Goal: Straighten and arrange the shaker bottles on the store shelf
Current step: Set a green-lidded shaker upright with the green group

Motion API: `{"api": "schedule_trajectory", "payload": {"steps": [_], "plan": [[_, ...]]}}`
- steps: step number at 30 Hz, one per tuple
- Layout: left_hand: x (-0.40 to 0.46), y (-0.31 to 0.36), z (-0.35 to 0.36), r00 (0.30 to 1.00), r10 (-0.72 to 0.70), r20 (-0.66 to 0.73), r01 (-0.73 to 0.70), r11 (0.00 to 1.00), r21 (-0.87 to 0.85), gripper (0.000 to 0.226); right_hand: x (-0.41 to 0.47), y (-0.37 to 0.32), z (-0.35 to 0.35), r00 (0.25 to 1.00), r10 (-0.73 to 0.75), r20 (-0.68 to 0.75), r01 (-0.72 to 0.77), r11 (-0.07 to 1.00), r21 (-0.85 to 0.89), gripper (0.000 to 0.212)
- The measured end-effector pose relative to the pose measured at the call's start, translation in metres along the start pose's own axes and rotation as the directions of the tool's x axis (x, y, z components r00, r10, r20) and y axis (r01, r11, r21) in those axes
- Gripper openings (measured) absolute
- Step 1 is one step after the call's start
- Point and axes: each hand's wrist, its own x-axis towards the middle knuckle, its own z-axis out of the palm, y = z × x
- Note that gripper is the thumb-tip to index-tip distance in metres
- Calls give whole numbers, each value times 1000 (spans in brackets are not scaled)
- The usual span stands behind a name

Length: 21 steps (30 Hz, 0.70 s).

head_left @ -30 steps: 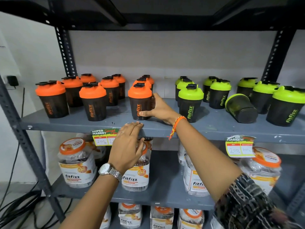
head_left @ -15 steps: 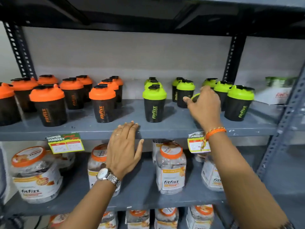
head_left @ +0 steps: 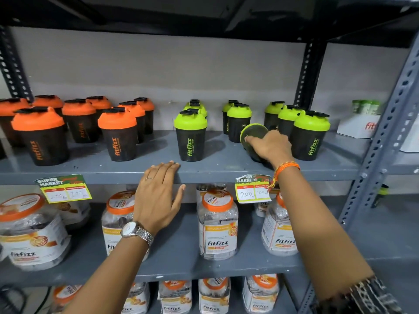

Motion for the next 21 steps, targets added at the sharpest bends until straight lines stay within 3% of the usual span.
{"api": "schedule_trajectory", "payload": {"steps": [3,6,9,11,16,21], "plan": [[0,1,0,1000,-6,2,6,1000,0,55,-2,5,1,997,72,15,-73,952,298,71],[0,1,-1,1000,-6,5,6,1000,8,55,0,9,2,963,129,236,-261,658,706,58],[0,1,-1,1000,-2,19,2,1000,19,56,7,11,4,900,-1,436,-385,464,798,60],[0,0,-1,1000,-2,25,1,1000,16,57,10,11,6,873,-90,480,-394,451,801,54],[0,-1,-1,1000,4,29,-4,1000,16,57,18,15,10,871,-225,436,-248,565,787,51],[0,-2,-2,1000,7,21,-7,1000,-2,56,27,26,15,894,-265,361,-148,586,797,60]]}}
